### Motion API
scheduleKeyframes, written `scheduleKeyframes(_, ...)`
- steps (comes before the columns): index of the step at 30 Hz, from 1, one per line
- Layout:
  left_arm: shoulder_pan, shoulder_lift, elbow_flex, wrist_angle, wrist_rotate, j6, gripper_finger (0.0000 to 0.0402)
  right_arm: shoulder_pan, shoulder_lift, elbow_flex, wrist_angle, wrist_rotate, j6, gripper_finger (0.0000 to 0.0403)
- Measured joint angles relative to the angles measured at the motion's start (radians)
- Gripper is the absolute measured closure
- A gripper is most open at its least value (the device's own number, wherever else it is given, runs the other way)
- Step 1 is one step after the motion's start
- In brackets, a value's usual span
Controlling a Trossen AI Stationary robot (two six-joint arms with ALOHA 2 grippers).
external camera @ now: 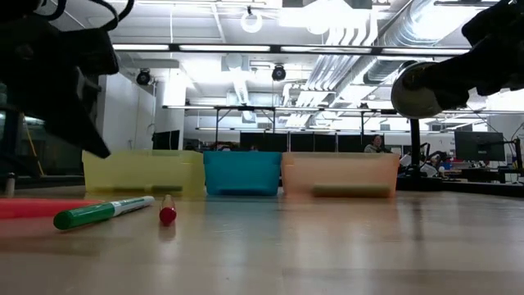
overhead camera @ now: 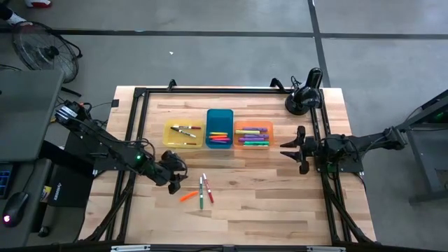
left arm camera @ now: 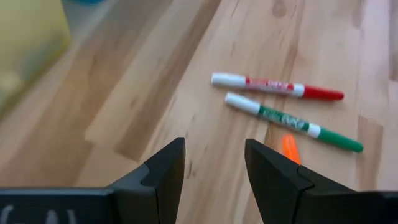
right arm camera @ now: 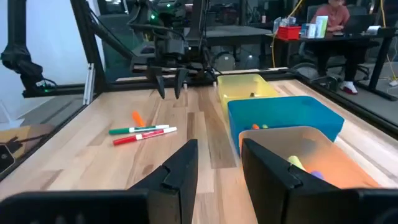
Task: Pick & Place Markers
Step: Put the orange pen into the blue bin
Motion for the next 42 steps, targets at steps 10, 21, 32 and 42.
scheduleKeyframes(10, 0.000, 0.000, 0.017, -0.043, 0.108, -0.064, 0.0236, 0.001, 0.005, 0.000, -0.002, -0.054, 0.137, 0.0290)
scheduleKeyframes(21, 0.000, 0.036, 0.152, -0.235, 0.132, -0.070, 0.0236, 0.001, 0.005, -0.001, -0.004, -0.073, -0.145, 0.0290)
scheduleKeyframes(32, 0.000, 0.169, 0.222, -0.234, 0.211, -0.080, 0.0236, 0.001, 0.005, -0.004, 0.015, -0.075, -0.090, 0.0290)
scheduleKeyframes(42, 0.000, 0.323, 0.376, -0.346, 0.253, -0.090, 0.0236, 0.001, 0.005, -0.004, 0.018, -0.076, -0.089, 0.0290)
